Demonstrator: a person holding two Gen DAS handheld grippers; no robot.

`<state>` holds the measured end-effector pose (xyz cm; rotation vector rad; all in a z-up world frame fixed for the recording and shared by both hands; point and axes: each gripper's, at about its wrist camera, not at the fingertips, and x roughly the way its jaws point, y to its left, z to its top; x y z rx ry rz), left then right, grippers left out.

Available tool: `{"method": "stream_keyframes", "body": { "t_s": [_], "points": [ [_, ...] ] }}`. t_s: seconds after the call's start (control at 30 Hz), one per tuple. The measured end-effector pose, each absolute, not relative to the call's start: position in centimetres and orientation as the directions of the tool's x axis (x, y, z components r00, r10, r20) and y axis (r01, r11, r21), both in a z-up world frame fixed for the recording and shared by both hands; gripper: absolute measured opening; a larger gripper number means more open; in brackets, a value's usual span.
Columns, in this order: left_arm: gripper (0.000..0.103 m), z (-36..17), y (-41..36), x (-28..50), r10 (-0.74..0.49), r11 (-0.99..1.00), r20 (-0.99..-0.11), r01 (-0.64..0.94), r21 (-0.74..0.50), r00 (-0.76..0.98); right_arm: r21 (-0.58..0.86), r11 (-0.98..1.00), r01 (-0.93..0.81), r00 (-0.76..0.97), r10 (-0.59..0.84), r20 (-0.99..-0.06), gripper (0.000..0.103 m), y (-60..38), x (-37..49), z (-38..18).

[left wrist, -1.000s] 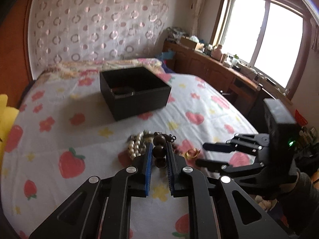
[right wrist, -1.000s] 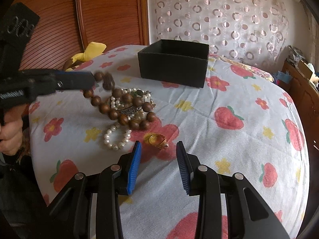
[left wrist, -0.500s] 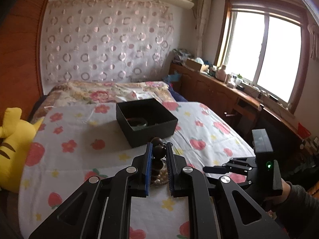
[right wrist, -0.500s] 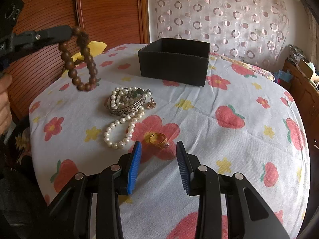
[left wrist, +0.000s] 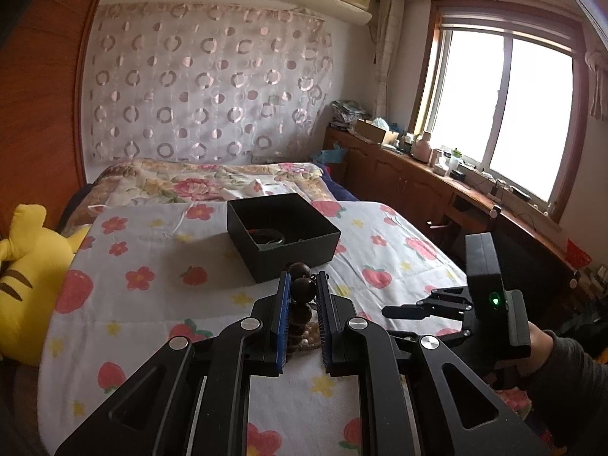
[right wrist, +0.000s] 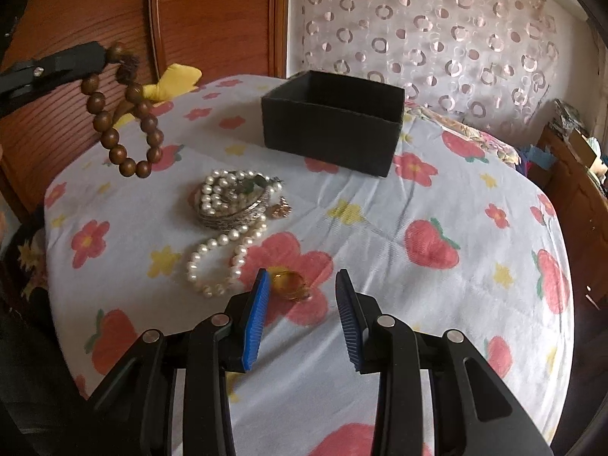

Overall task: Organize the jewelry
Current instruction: 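Lift the bead bracelet and carry it toward the black box with the left tool, then grasp gold ring with right tool while left tool drops bead bracelet into box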

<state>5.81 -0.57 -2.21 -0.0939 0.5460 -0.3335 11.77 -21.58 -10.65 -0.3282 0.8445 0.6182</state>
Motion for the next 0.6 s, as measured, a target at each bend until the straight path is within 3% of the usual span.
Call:
{"method": "stream_keyframes", "body": {
  "t_s": [0.3, 0.37, 0.6],
  "points": [
    [0.012, -2.3, -0.4, 5.8, -0.335, 0.942, -0.495, 0.286, -0.174, 0.802, -0.030, 0.753, -0.657, 0.476, 0.384, -0.791, 0.038, -21.2, 11.6, -11.3],
    [0.012, -2.3, -0.4, 5.9, -0.334, 0.943, -0.494, 0.286, -0.173, 0.803, -0.025, 0.747, -0.665, 0.470, 0.392, -0.790, 0.024, -21.1, 11.6, -11.3],
    [0.012, -2.5, 0.0, 5.5, -0.333, 0.943, -0.492, 0.283, -0.175, 0.804, -0.045, 0.726, -0.687, 0.472, 0.398, -0.786, 0.009, -21.1, 10.8, -10.9]
  ]
}}
